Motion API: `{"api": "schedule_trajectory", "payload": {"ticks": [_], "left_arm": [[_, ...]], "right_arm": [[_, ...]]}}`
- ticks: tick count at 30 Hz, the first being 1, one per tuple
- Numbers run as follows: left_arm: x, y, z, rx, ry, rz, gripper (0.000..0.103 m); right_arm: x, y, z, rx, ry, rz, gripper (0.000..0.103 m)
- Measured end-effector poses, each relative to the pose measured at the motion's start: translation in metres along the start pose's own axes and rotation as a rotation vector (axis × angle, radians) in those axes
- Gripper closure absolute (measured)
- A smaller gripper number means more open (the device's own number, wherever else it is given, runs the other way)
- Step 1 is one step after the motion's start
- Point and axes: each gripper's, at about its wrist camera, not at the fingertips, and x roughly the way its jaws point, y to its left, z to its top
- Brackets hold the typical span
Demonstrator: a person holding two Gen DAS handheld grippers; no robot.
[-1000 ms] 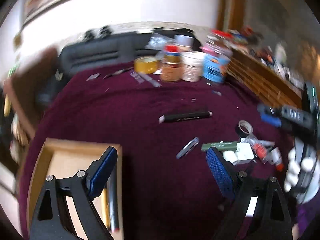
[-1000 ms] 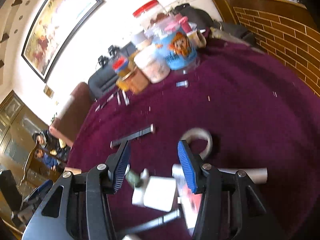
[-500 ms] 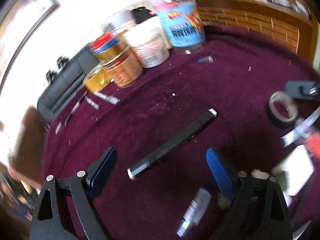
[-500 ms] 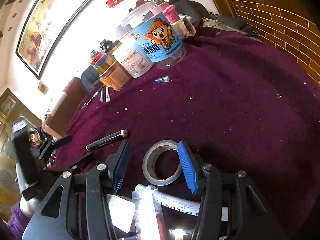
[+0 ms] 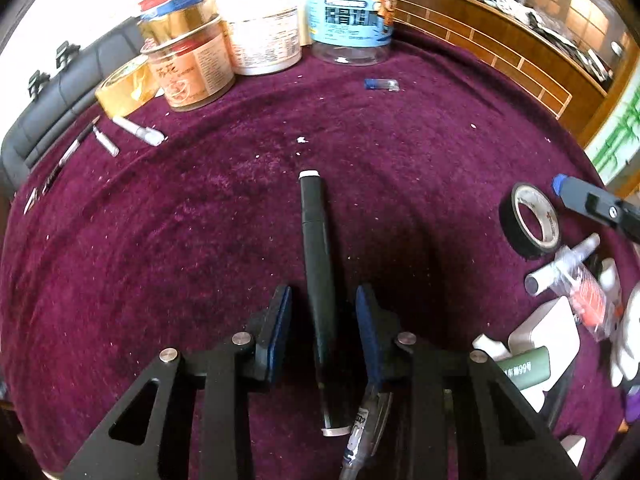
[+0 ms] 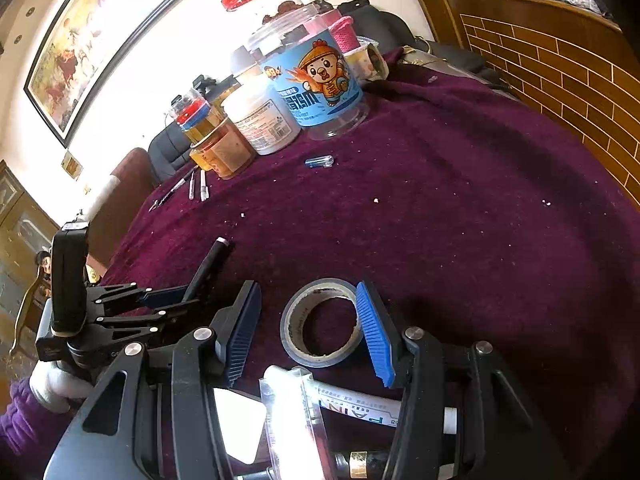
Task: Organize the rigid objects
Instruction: 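Carry the black marker toward the tray with the left gripper while the right gripper grasps the clear pen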
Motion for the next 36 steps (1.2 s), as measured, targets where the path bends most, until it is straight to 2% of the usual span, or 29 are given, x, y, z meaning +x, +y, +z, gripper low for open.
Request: {"api": "schedule_trajectory", "payload": {"ticks": [1,2,3,4,5,6,7,8,9,11,16,20,22,24,27,29,31,33,36], "left_arm": [[0.002,0.000,0.001,-0.009,-0.005,0.013,0.063],[0.004,-0.001,0.002,-0.019,-0.013,0.044,0.046],[0.006,0.000,0.002,-0.030,-0.022,0.064,0.038],[0.007,-0.001,0.001,-0.045,-0.036,0.067,0.038],[0.008,0.001,0.000,-0.065,-0.046,0.056,0.046],[0.004,0.002,-0.003,-0.098,-0.068,0.040,0.073],[0.002,0.002,-0.004,-0.108,-0.077,0.047,0.086],[-0.005,0.001,-0.007,-0.123,-0.086,0.076,0.092],[-0.016,0.004,-0.014,-0.167,-0.110,0.047,0.092],[-0.031,0.008,-0.021,-0.213,-0.137,0.034,0.092],[-0.118,0.017,-0.072,-0.350,-0.272,-0.063,0.092],[-0.191,0.016,-0.132,-0.420,-0.396,-0.099,0.092],[-0.218,0.018,-0.161,-0.441,-0.449,-0.098,0.092],[-0.237,0.020,-0.186,-0.454,-0.488,-0.073,0.092],[-0.252,0.030,-0.220,-0.484,-0.522,-0.011,0.092],[-0.253,0.043,-0.241,-0.522,-0.535,0.000,0.092],[-0.254,0.057,-0.257,-0.565,-0.548,-0.016,0.092],[-0.252,0.069,-0.271,-0.606,-0.561,-0.025,0.092],[-0.246,0.080,-0.291,-0.645,-0.573,-0.039,0.092]], "right_arm": [[0.000,0.000,0.000,0.000,-0.001,-0.001,0.055],[-0.001,0.000,0.000,0.001,-0.002,-0.002,0.055],[-0.001,0.000,0.000,0.002,-0.002,-0.001,0.055],[-0.001,0.000,0.000,0.002,-0.001,-0.001,0.055],[-0.001,0.000,0.000,0.001,-0.002,-0.001,0.055],[-0.001,0.001,0.000,-0.004,-0.003,-0.002,0.055],[-0.002,0.001,0.000,-0.007,-0.003,-0.002,0.055],[-0.002,0.002,0.000,-0.008,-0.002,0.003,0.055],[-0.002,0.002,0.000,-0.010,-0.003,0.007,0.055],[-0.004,0.004,0.000,-0.020,-0.010,0.003,0.055],[-0.007,0.007,-0.001,-0.043,-0.024,-0.006,0.055],[-0.007,0.020,-0.009,-0.108,-0.034,-0.015,0.055],[-0.004,0.030,-0.015,-0.142,-0.015,0.010,0.055],[-0.003,0.044,-0.020,-0.144,0.020,0.036,0.055],[-0.007,0.083,-0.034,-0.210,0.089,0.135,0.055],[0.003,0.108,-0.044,-0.195,0.220,0.259,0.055],[0.021,0.121,-0.051,-0.136,0.327,0.329,0.055],[0.044,0.130,-0.055,-0.071,0.401,0.321,0.055],[0.072,0.142,-0.055,-0.058,0.411,0.203,0.055]]}}
